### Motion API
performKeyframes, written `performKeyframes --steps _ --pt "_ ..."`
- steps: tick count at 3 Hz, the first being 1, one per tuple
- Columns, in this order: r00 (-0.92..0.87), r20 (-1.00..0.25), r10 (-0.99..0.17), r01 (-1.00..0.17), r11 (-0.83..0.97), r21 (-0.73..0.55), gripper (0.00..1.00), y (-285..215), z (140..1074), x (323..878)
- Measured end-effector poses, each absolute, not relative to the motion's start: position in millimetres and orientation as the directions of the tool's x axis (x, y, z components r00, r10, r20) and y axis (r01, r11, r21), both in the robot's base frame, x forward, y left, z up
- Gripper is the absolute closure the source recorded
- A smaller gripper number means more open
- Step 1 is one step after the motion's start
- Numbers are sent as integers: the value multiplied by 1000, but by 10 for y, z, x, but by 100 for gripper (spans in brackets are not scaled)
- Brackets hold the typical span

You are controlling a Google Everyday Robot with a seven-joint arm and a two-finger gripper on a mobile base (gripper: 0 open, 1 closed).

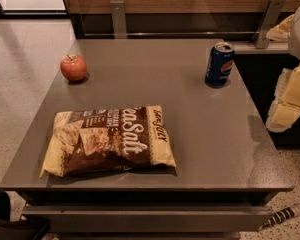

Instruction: Pick apple

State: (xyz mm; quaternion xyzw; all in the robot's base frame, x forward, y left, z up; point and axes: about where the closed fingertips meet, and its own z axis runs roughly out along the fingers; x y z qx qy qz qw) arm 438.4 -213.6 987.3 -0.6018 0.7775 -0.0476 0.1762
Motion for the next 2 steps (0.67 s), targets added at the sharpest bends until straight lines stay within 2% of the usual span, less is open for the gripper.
performKeyframes --steps 2 --pt "-201 -231 -952 -925 263 -276 0 -2038 9822 4453"
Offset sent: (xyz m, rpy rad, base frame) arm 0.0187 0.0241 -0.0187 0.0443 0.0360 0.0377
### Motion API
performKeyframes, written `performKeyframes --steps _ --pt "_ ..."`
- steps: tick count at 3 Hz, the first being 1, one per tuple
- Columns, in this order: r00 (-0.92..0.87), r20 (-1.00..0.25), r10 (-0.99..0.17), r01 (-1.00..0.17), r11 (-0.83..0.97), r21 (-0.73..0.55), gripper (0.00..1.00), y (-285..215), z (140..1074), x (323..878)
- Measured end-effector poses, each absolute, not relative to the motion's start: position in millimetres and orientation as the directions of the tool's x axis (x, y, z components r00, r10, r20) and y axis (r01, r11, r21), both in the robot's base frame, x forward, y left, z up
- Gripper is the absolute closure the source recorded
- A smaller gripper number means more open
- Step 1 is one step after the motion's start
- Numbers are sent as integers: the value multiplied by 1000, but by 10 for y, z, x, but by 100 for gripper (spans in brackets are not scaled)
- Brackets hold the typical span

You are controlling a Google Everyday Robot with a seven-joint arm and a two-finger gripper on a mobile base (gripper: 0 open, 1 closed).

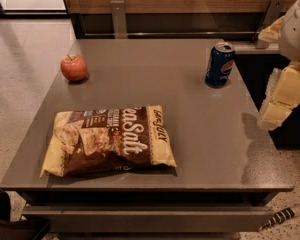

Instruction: Pick apple

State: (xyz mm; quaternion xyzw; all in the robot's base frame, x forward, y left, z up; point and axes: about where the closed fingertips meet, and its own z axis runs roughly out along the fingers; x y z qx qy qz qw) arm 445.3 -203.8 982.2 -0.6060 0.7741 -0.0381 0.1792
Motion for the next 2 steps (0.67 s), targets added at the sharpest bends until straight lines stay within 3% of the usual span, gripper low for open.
performKeyframes --steps 2 --pt "-145 -422 -895 -937 261 -231 0 -1314 9551 4781"
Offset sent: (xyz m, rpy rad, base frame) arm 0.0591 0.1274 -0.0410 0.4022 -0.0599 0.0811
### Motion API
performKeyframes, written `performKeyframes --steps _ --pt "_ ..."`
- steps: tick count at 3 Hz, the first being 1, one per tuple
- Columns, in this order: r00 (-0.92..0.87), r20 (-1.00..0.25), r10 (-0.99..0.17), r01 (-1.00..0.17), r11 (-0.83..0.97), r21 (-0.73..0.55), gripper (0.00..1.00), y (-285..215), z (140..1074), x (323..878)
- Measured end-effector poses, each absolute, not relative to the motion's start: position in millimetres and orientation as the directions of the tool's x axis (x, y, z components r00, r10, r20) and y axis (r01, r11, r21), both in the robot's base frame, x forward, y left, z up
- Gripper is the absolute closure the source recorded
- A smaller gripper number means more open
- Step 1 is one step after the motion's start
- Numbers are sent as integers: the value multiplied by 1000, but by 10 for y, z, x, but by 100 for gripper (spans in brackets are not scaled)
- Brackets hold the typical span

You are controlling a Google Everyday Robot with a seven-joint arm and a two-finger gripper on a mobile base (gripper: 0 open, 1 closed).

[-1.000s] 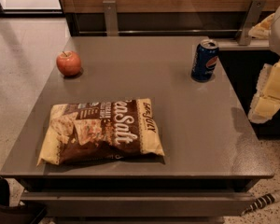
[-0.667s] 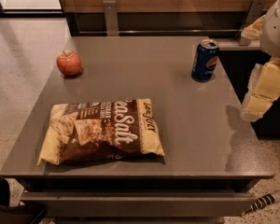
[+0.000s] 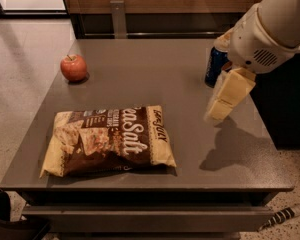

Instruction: Pick apple

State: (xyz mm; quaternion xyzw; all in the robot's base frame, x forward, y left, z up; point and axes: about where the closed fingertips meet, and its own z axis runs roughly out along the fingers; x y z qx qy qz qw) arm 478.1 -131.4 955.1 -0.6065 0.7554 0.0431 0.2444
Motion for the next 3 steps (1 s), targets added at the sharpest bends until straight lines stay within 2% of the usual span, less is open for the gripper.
performKeyframes --steps 1,3 --pt "-97 -597 -796 -928 290 -236 0 -803 9551 5088" --pt "-84 -728 -680 -907 355 -227 0 -231 9626 5495"
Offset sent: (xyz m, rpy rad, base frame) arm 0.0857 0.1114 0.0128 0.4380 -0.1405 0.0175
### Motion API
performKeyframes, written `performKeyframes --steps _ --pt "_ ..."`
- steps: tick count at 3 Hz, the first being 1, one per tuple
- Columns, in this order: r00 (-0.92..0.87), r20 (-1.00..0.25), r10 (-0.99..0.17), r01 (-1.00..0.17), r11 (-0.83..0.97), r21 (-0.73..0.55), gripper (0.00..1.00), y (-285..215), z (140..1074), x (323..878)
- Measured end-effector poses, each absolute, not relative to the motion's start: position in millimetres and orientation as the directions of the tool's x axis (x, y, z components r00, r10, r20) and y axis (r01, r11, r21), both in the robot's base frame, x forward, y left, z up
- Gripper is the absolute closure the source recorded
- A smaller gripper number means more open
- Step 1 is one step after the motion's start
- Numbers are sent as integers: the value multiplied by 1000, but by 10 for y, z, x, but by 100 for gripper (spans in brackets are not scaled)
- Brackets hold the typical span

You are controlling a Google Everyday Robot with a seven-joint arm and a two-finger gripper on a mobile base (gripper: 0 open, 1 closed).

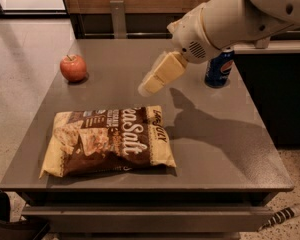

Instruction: Pick apple

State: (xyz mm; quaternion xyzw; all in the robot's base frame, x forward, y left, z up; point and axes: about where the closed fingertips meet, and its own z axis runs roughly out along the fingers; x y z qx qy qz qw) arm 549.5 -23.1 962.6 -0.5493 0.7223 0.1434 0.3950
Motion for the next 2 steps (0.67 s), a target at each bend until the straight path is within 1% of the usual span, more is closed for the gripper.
performKeyframes --steps 1,2 --pt "-129 -764 -632 -888 416 -194 0 -41 9585 5606" --pt "-129 -764 -632 -888 416 -194 0 -40 9585 5605"
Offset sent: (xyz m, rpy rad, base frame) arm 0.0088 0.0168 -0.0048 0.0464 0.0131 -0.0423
